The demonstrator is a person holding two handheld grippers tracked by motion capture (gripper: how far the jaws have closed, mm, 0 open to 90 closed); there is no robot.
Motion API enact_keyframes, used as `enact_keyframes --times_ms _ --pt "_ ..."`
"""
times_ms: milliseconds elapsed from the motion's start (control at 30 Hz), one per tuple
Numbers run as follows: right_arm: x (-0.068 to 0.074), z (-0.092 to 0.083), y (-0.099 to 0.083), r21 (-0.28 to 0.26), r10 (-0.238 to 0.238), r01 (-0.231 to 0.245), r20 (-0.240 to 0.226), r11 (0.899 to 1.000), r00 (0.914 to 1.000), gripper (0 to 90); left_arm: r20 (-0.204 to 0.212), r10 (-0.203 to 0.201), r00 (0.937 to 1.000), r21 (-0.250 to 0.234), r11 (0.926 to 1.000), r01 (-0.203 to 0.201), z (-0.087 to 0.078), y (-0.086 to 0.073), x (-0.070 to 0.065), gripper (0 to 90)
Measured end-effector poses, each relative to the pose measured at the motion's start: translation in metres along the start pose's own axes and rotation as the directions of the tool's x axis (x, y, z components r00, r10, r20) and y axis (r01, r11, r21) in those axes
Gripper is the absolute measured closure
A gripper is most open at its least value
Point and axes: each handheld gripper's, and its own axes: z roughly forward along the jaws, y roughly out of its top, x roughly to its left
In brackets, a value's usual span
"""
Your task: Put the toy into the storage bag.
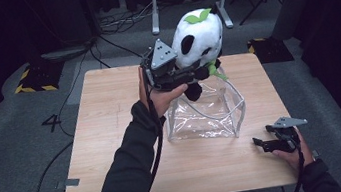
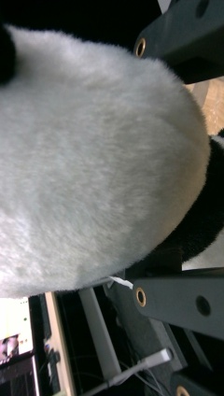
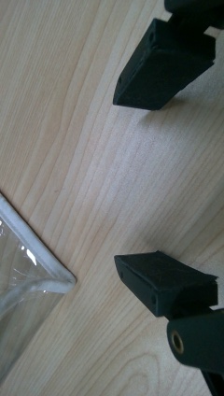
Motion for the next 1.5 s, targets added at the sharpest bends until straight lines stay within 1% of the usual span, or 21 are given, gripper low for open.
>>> enact_keyframes --times_ms 100,267,333,400,500,733,767,933,1000,1033,1200,1233,1267,1333,1400,1500 --pt "0.000 0.000 0.000 0.000 0.000 0.000 0.000 1.000 1.0000 19.4 0.011 0.002 0.9999 0.014 0.9999 -0.003 0.007 -0.004 -0.003 41.1" --pt "0.000 0.000 0.000 0.000 -0.001 0.001 -0.001 1.000 1.0000 19.4 0.007 -0.002 1.0000 0.031 0.9995 0.002 0.012 -0.011 -0.005 40.8" --pt "0.000 0.000 0.000 0.000 -0.001 0.001 -0.001 1.000 1.0000 19.3 0.009 -0.019 0.9998 0.036 0.9992 0.019 0.013 -0.017 -0.003 40.8" --pt "0.000 0.000 0.000 0.000 -0.001 0.001 -0.001 1.000 1.0000 19.3 0.006 -0.017 0.9998 0.042 0.9990 0.016 0.013 -0.019 -0.002 40.7" --pt "0.000 0.000 0.000 0.000 -0.001 0.001 -0.001 1.000 1.0000 19.3 0.014 -0.027 0.9995 0.057 0.9980 0.027 0.013 -0.027 0.001 40.6" --pt "0.000 0.000 0.000 0.000 -0.001 0.001 -0.001 1.000 1.0000 19.3 0.030 -0.029 0.9991 0.081 0.9963 0.027 0.019 -0.036 0.001 40.0" --pt "0.000 0.000 0.000 0.000 -0.001 0.001 -0.001 1.000 1.0000 19.3 0.036 -0.029 0.9990 0.092 0.9954 0.025 0.021 -0.038 0.001 39.9" --pt "0.000 0.000 0.000 0.000 -0.001 0.001 -0.001 1.000 1.0000 19.3 0.039 -0.032 0.9987 0.108 0.9938 0.028 0.025 -0.043 0.001 39.5" --pt "0.000 0.000 0.000 0.000 -0.001 0.001 -0.001 1.000 1.0000 19.4 0.041 -0.035 0.9985 0.117 0.9927 0.030 0.026 -0.045 0.002 39.0" --pt "0.000 0.000 0.000 0.000 -0.001 0.001 -0.001 1.000 1.0000 19.3 0.042 -0.036 0.9985 0.130 0.9910 0.030 0.028 -0.047 0.002 38.8" --pt "0.000 0.000 0.000 0.000 -0.001 0.001 0.000 1.000 1.0000 19.4 0.045 -0.039 0.9983 0.150 0.9882 0.032 0.031 -0.050 0.003 37.4" --pt "0.000 0.000 0.000 0.000 -0.001 0.001 -0.001 1.000 1.0000 19.4 0.044 -0.036 0.9984 0.165 0.9859 0.029 0.033 -0.051 0.003 37.0" --pt "0.000 0.000 0.000 0.000 -0.001 0.001 -0.001 1.000 1.0000 19.4 0.044 -0.036 0.9984 0.165 0.9859 0.029 0.033 -0.051 0.003 36.7" --pt "0.000 0.000 0.000 0.000 -0.001 0.001 0.000 1.000 1.0000 19.4 0.044 -0.030 0.9986 0.179 0.9835 0.022 0.035 -0.051 0.002 36.1" --pt "0.000 0.000 0.000 0.000 -0.001 0.001 0.000 1.000 1.0000 19.4 0.042 -0.032 0.9986 0.183 0.9828 0.023 0.035 -0.051 0.002 34.4" --pt "0.000 0.000 0.000 0.000 -0.001 0.001 -0.001 1.000 1.0000 19.4 0.038 -0.039 0.9985 0.201 0.9790 0.031 0.035 -0.051 0.003 32.6"
